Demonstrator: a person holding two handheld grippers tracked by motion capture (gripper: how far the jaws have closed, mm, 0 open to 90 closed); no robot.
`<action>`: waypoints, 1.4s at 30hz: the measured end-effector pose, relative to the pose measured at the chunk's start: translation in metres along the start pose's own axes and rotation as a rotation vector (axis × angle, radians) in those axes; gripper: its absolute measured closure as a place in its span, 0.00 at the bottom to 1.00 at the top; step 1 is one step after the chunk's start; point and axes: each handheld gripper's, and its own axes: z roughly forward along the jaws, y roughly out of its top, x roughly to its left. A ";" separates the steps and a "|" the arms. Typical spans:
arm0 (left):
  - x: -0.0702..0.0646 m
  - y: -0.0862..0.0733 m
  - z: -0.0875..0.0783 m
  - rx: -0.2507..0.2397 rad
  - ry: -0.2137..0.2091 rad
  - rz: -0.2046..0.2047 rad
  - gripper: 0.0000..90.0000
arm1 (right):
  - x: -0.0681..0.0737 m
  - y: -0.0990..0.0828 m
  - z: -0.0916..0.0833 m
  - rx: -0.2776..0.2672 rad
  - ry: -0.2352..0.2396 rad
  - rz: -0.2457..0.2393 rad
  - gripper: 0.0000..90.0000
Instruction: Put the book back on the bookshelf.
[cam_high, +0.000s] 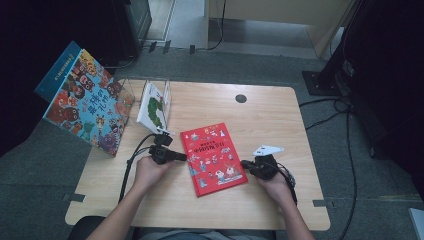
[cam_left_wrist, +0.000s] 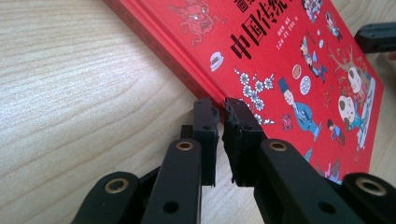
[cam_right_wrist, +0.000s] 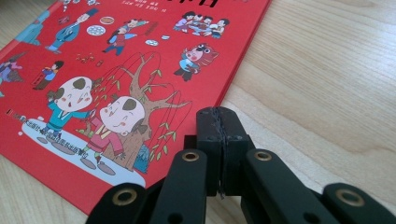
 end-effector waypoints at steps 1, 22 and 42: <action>0.000 0.000 0.000 -0.002 0.001 0.000 0.93 | 0.001 0.000 0.000 0.002 0.000 0.000 0.99; -0.001 0.008 0.006 -0.047 0.012 -0.039 1.00 | 0.011 -0.007 -0.005 0.003 0.014 -0.003 1.00; -0.014 0.000 -0.001 -0.051 0.013 0.016 0.96 | -0.001 0.002 -0.007 -0.056 -0.014 0.052 0.86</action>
